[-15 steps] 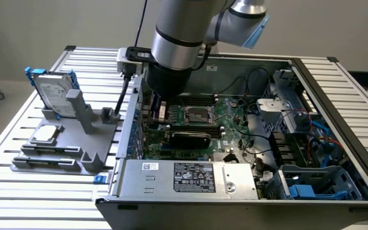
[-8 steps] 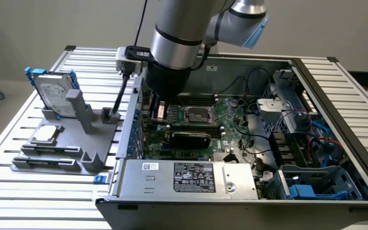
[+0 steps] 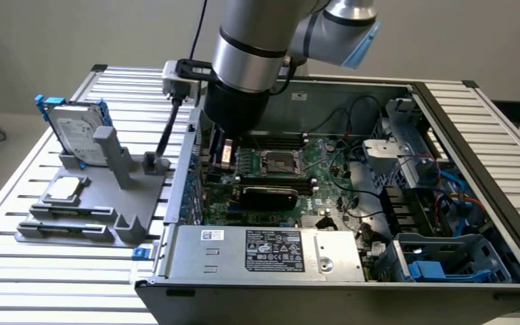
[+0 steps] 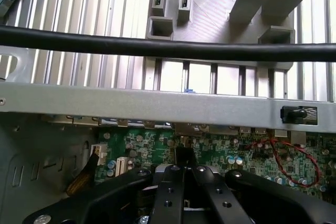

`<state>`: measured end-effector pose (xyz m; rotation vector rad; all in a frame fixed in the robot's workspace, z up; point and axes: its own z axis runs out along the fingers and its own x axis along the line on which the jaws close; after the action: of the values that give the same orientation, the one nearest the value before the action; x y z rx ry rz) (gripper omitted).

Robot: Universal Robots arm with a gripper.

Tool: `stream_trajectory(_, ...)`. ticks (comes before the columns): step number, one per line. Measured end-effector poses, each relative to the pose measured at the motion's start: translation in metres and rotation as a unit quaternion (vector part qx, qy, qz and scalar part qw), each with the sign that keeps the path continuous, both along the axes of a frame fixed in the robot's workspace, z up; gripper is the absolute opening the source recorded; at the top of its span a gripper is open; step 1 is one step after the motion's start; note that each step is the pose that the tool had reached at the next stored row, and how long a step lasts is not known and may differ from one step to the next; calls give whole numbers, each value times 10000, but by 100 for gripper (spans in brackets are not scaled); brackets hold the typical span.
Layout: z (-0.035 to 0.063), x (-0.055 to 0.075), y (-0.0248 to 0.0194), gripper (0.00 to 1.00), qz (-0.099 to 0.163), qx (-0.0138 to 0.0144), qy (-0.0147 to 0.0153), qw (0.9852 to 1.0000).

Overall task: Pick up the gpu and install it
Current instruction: 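Press down on the gpu until it lock into place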

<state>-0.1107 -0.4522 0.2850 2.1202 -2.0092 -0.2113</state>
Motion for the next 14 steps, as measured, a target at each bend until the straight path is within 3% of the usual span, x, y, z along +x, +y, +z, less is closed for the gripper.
stream_trajectory(1, 0, 0, 0, 11, -4, -1, 30, 10000)
stream_trajectory(4, 1, 0, 0, 11, -34, -3, 167, 9999)
stream_trajectory(6, 2, 0, 0, 11, -62, -6, 227, 9997)
stream_trajectory(9, 4, 0, 1, 11, -116, -37, 259, 9996)
stream_trajectory(14, 24, 0, -1, 11, -208, -177, 260, 9993)
